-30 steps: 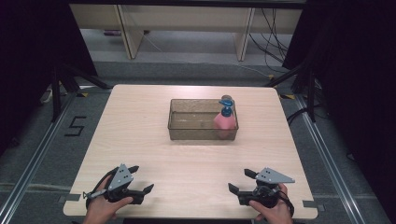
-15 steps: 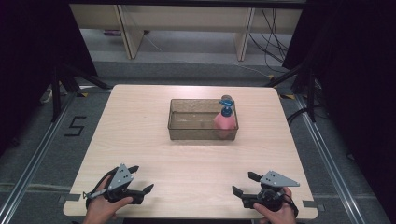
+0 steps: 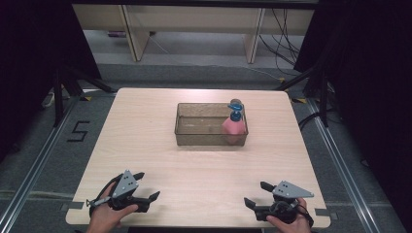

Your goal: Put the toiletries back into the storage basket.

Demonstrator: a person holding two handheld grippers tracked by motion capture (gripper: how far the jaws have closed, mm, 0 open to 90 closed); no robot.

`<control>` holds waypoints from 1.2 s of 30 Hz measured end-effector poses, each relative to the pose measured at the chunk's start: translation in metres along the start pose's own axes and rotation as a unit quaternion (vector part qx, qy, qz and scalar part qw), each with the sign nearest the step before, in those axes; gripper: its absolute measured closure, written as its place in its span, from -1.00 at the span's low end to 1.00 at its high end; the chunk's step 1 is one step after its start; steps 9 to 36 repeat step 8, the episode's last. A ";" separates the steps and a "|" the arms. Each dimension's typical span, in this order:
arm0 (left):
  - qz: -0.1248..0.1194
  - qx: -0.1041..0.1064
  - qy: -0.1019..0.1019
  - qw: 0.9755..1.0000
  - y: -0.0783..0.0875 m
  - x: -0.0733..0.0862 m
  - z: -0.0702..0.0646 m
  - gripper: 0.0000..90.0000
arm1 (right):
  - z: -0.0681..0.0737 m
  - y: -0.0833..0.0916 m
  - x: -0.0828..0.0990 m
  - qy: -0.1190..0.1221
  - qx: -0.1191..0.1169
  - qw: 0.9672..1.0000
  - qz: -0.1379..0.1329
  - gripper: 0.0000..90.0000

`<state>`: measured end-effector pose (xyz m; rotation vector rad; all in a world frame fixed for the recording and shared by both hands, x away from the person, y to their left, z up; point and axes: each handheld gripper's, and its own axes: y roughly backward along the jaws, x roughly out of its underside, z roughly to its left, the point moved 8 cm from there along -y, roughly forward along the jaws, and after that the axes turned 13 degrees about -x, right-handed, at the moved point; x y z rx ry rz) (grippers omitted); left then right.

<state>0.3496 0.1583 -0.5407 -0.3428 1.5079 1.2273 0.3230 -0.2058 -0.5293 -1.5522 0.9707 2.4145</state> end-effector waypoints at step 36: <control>-0.001 -0.001 0.000 1.000 0.000 0.000 0.000 -0.67 | -0.001 -0.001 -0.001 0.016 0.001 1.000 -0.002 -0.65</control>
